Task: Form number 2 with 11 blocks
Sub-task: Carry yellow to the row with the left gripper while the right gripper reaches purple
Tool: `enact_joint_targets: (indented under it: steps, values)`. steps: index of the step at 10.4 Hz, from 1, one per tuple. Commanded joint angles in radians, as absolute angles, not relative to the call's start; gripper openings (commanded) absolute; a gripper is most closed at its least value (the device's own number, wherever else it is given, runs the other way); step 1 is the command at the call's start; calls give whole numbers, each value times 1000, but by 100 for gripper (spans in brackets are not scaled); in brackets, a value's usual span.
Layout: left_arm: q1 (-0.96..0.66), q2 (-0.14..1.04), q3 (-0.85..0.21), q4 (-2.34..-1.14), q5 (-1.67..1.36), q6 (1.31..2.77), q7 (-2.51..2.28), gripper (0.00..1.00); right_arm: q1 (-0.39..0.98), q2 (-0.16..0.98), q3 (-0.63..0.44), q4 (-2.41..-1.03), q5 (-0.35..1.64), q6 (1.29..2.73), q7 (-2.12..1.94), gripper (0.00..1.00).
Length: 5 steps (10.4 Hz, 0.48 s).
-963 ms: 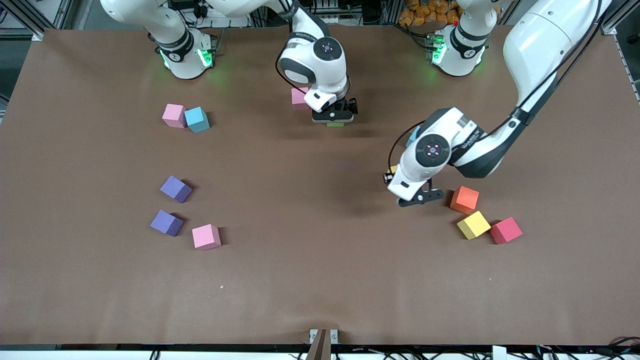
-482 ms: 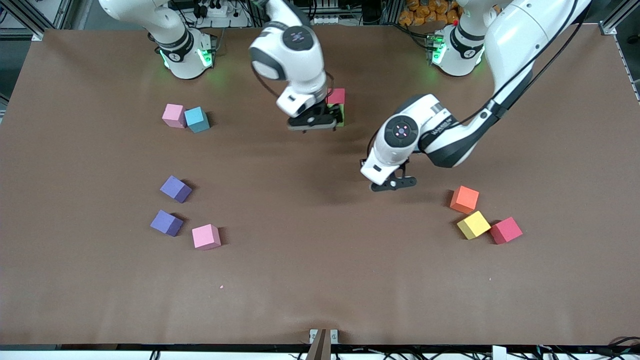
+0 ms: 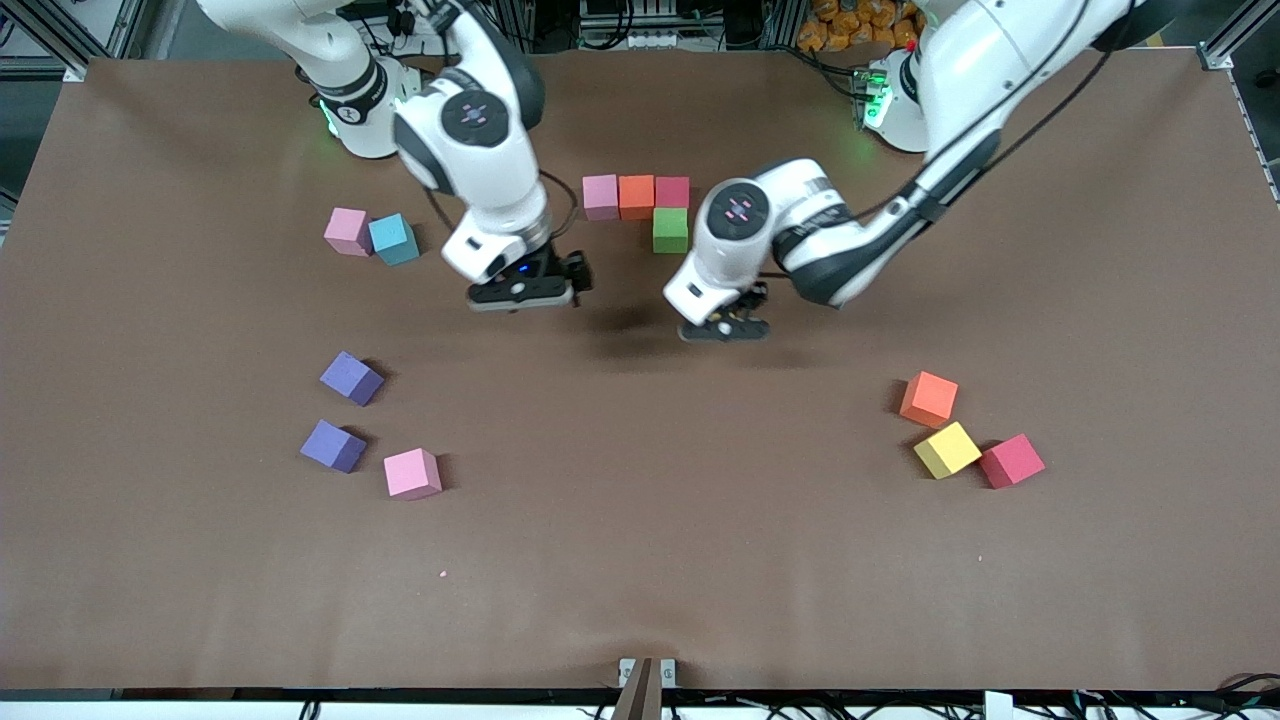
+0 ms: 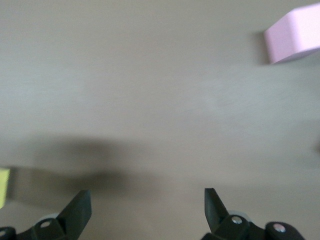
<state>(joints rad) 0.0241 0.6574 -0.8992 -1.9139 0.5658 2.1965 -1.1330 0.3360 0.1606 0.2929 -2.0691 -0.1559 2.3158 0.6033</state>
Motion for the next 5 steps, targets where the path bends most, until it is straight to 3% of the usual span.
enact_joint_targets:
  steps: [1, 5]
  values:
    - [11, 666, -897, -1919, 614, 2212, -1183, 58, 182, 68, 314, -2105, -65, 2249, 331, 100]
    - [-9, 690, -897, -1921, 609, 2264, -1338, 59, 13, 90, 311, -2088, -40, 2255, 4, 100]
